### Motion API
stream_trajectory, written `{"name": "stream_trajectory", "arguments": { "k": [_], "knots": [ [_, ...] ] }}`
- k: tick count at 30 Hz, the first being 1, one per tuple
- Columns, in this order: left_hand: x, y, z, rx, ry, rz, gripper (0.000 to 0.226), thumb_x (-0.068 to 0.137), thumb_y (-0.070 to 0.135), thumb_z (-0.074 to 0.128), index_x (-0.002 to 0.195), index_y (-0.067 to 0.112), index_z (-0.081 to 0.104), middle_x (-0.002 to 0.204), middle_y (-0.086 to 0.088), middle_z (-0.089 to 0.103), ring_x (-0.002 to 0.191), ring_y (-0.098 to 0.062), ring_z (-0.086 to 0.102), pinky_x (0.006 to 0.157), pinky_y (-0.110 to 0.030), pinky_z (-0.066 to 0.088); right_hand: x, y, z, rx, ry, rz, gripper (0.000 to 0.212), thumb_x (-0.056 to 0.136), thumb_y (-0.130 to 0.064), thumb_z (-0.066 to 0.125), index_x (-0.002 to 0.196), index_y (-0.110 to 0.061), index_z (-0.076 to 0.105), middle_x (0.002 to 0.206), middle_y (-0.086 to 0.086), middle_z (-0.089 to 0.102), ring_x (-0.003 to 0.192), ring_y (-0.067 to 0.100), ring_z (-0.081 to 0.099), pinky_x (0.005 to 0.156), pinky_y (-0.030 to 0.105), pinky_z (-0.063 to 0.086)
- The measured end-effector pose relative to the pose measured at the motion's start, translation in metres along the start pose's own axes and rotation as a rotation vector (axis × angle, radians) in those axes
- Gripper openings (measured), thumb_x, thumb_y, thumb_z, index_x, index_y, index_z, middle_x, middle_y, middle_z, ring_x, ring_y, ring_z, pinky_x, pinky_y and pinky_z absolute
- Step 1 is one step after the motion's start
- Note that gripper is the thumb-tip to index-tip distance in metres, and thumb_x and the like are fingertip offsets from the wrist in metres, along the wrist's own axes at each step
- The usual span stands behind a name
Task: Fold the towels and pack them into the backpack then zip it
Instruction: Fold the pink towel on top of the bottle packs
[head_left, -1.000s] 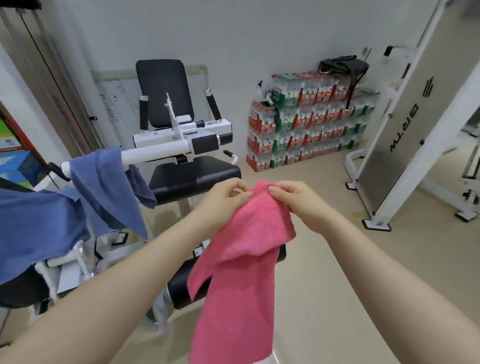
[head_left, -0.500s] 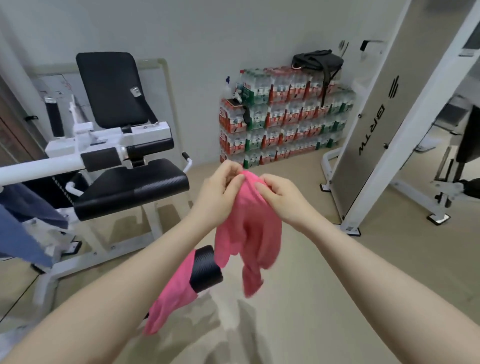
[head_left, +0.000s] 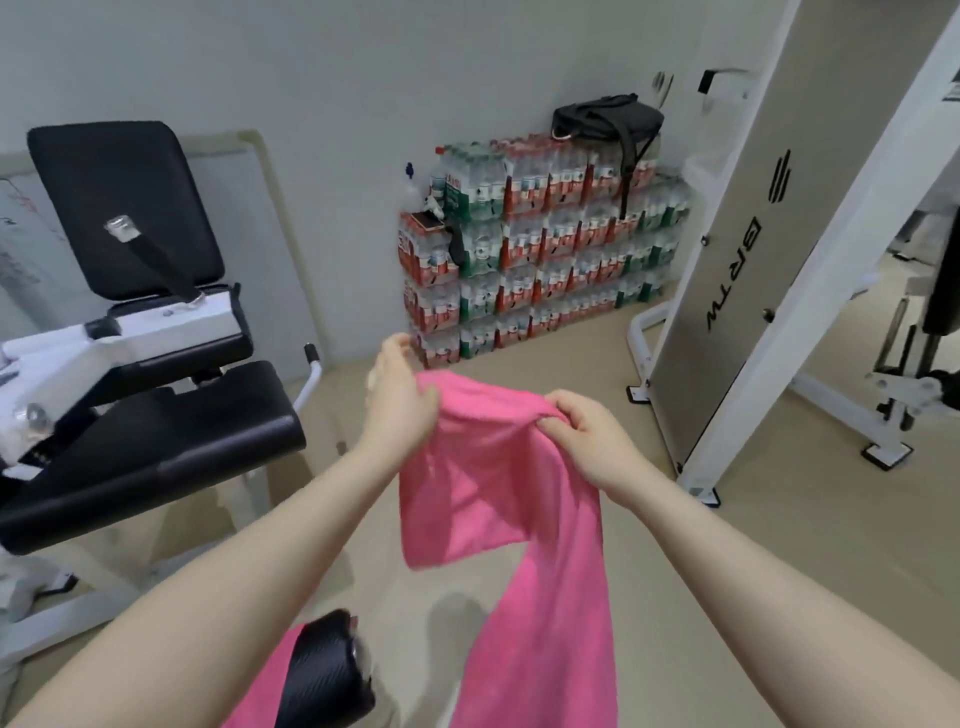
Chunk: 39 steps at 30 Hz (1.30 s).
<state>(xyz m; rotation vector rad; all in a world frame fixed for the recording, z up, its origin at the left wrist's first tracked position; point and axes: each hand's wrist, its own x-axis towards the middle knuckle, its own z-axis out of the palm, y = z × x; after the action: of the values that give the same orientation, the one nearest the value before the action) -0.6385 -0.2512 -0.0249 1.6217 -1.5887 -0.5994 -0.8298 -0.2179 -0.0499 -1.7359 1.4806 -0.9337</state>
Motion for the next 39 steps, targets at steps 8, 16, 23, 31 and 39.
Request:
{"name": "stream_trajectory", "arguments": {
  "k": [8, 16, 23, 31, 39],
  "knots": [
    [0.146, 0.051, 0.098, 0.265, -0.562, 0.508, 0.033, 0.088, 0.031, 0.057, 0.114, 0.011, 0.051, 0.099, -0.005, 0.065, 0.089, -0.02, 0.06, 0.081, -0.032, 0.046, 0.159, 0.022, -0.067, -0.497, 0.13, 0.083, 0.023, 0.081, -0.029, 0.063, 0.062, -0.024, 0.05, 0.07, 0.0, 0.058, 0.074, 0.021, 0.055, 0.064, 0.031, 0.039],
    [0.295, 0.098, 0.16, -0.175, -0.432, 0.342, 0.01, 0.092, 0.027, 0.051, 0.083, 0.024, 0.05, 0.077, 0.008, 0.051, 0.072, -0.008, 0.048, 0.066, -0.024, 0.039, 0.298, 0.078, -0.138, 0.041, 0.056, -0.021, 0.004, 0.083, -0.014, 0.065, 0.08, -0.012, 0.065, 0.074, -0.002, 0.061, 0.069, 0.008, 0.053, 0.066, 0.022, 0.041],
    [0.468, 0.093, 0.229, -0.876, -0.037, -0.268, 0.019, 0.098, 0.028, 0.039, 0.097, 0.012, 0.049, 0.087, -0.002, 0.053, 0.075, -0.012, 0.051, 0.066, -0.026, 0.047, 0.468, 0.142, -0.208, 0.422, -0.067, 0.091, 0.007, 0.087, -0.007, 0.059, 0.084, -0.012, 0.062, 0.071, -0.006, 0.065, 0.06, 0.003, 0.062, 0.052, 0.015, 0.048],
    [0.638, 0.07, 0.291, -0.989, 0.107, -0.408, 0.019, 0.098, 0.019, 0.04, 0.085, 0.011, 0.051, 0.078, -0.005, 0.055, 0.066, -0.013, 0.051, 0.052, -0.023, 0.047, 0.666, 0.203, -0.285, 0.894, -0.412, 0.282, 0.026, 0.06, -0.021, 0.071, 0.083, -0.012, 0.066, 0.074, 0.001, 0.061, 0.066, 0.014, 0.056, 0.067, 0.028, 0.043],
    [0.778, 0.06, 0.326, -0.786, 0.295, -0.376, 0.019, 0.091, 0.016, 0.054, 0.073, 0.02, 0.054, 0.071, 0.004, 0.054, 0.064, -0.007, 0.046, 0.056, -0.017, 0.04, 0.838, 0.23, -0.309, -0.236, -0.363, 0.236, 0.027, 0.084, -0.005, 0.051, 0.086, -0.023, 0.07, 0.09, -0.005, 0.068, 0.081, 0.015, 0.063, 0.067, 0.027, 0.049]
  ]
}}
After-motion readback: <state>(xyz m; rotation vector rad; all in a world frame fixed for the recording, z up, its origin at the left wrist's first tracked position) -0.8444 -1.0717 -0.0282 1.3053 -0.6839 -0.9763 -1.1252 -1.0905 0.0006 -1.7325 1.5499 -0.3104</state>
